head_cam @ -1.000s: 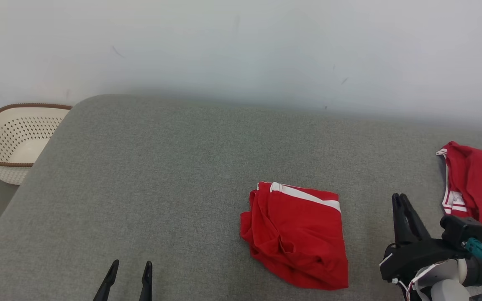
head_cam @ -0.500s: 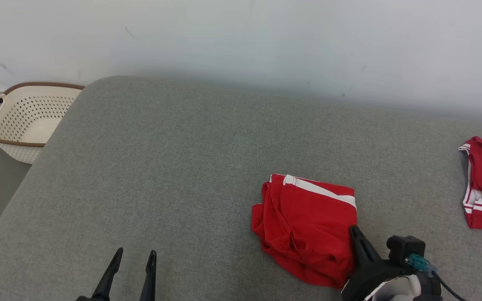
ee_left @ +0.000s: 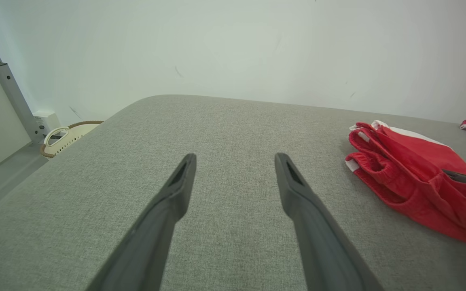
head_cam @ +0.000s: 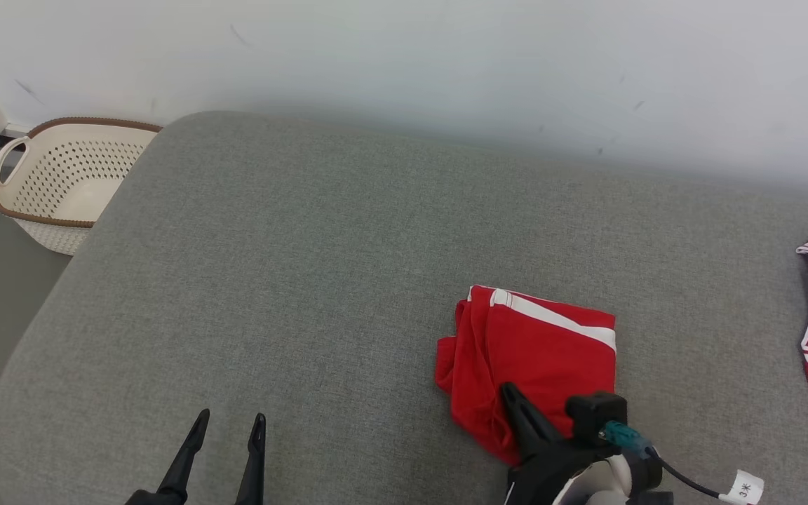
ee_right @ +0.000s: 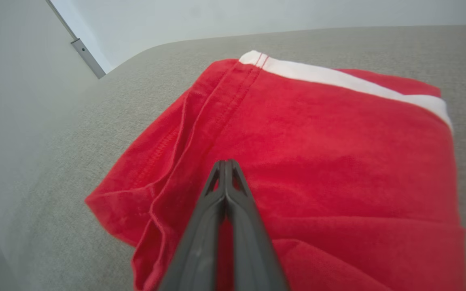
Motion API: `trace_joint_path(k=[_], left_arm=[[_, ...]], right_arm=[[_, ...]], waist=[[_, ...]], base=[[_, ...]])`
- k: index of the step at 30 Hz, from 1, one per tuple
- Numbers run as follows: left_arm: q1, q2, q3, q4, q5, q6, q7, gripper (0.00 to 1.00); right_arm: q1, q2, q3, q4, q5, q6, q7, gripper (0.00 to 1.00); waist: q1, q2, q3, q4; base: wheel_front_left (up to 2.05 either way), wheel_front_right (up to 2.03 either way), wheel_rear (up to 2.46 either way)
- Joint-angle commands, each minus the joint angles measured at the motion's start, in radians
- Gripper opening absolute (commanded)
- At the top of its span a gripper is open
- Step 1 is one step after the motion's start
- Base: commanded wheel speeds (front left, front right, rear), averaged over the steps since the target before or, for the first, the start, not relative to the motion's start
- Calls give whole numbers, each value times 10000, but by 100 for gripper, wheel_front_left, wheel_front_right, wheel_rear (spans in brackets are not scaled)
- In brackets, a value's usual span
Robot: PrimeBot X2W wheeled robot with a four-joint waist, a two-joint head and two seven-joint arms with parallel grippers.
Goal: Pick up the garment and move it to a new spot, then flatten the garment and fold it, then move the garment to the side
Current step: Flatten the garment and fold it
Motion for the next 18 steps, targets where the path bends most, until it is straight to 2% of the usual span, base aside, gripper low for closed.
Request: trace_joint_path(k=[1, 12, 18], left_arm=[[-131, 12, -14, 54, 2, 23, -65, 100], [-130, 19, -87, 116, -30, -3, -65, 100], [-83, 91, -61, 111, -53, 44, -65, 100]], right_arm=[[177, 23, 399, -156, 266, 1, -46, 0], [26, 24, 2544, -448, 1653, 1, -48, 0], [-150, 25, 2897, -685, 2163, 1, -50, 0]], waist=[[0, 0, -18, 36], [0, 0, -20, 199], [0, 0, -120, 232]], base=[[0, 0, 0], [0, 0, 0], [0, 0, 0]])
